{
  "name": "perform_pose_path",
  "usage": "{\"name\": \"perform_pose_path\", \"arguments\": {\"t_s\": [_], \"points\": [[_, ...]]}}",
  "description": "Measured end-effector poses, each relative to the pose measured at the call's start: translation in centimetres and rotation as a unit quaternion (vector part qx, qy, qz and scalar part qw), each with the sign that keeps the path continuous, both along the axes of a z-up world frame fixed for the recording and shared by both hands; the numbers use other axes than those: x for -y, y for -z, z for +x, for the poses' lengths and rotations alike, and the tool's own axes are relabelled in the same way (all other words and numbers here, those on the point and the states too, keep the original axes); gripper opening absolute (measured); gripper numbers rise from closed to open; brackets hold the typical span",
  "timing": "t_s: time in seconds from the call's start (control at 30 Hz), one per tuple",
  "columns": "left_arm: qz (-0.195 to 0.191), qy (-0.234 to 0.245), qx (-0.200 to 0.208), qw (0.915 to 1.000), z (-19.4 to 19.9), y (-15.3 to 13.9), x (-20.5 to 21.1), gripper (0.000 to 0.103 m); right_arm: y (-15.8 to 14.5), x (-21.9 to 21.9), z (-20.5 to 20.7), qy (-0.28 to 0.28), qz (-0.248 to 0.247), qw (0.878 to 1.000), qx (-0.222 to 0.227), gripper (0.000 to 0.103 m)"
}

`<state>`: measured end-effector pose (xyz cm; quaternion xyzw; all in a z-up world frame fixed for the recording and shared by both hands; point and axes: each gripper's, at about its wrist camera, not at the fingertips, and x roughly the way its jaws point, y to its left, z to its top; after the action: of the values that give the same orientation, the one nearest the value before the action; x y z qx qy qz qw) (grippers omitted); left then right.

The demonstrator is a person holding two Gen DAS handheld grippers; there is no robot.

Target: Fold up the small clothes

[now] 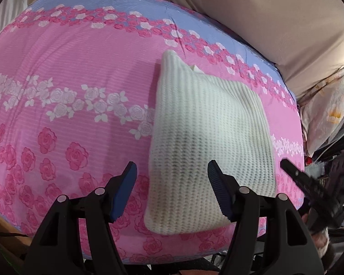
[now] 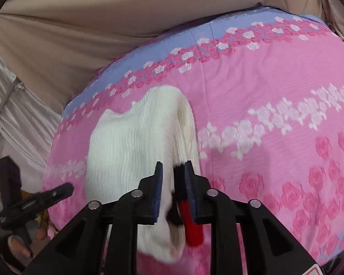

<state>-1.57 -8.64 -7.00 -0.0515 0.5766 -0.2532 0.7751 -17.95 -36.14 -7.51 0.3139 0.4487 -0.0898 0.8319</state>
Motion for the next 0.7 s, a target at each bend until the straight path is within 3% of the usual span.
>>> {"name": "perform_pose_path", "arguments": {"t_s": [0.03,0.1,0.23,0.27,0.3,0.33,0.43,0.5,0.63,0.7], "points": [[-0.002,0.004,-0.004,1.0,-0.2,0.2,0.2,0.062,0.3,-0.5,-0.7,-0.003,0.008,1.0,-0.006,0.045],[-0.001,0.008,-0.015,0.9999,-0.4,0.7,0.6,0.062,1.2,-2.0,-2.2,-0.012,0.022,0.999,-0.024,0.051],[-0.004,0.0,-0.036,0.9993,-0.5,1.7,0.6,0.062,2.5,-4.3,-2.8,-0.036,0.051,0.998,-0.021,0.05],[-0.003,0.001,-0.037,0.9993,-0.6,1.8,0.8,0.062,2.6,-4.7,-2.6,-0.044,0.037,0.998,-0.019,0.044],[-0.003,0.003,-0.038,0.9993,-0.7,1.9,1.0,0.062,2.6,-5.1,-2.1,-0.055,0.015,0.998,-0.022,0.008],[-0.001,0.003,-0.038,0.9993,-0.7,2.0,1.2,0.062,2.3,-5.0,-1.7,-0.058,0.0,0.998,-0.028,0.009],[0.002,0.008,-0.023,0.9997,-1.3,1.3,1.5,0.062,-2.0,-3.6,-2.8,-0.03,-0.031,0.998,0.036,0.009],[0.003,0.012,-0.015,0.9998,-1.6,1.0,1.8,0.062,-2.7,-2.9,-3.4,-0.033,-0.056,0.997,0.041,0.009],[0.01,0.007,-0.046,0.9988,-1.4,2.9,2.0,0.062,4.7,-2.6,-2.8,-0.067,-0.046,0.994,-0.073,0.013],[0.017,-0.005,-0.046,0.9988,-1.3,2.9,1.7,0.062,4.4,-2.3,-3.3,-0.046,-0.016,0.997,-0.06,0.019]]}}
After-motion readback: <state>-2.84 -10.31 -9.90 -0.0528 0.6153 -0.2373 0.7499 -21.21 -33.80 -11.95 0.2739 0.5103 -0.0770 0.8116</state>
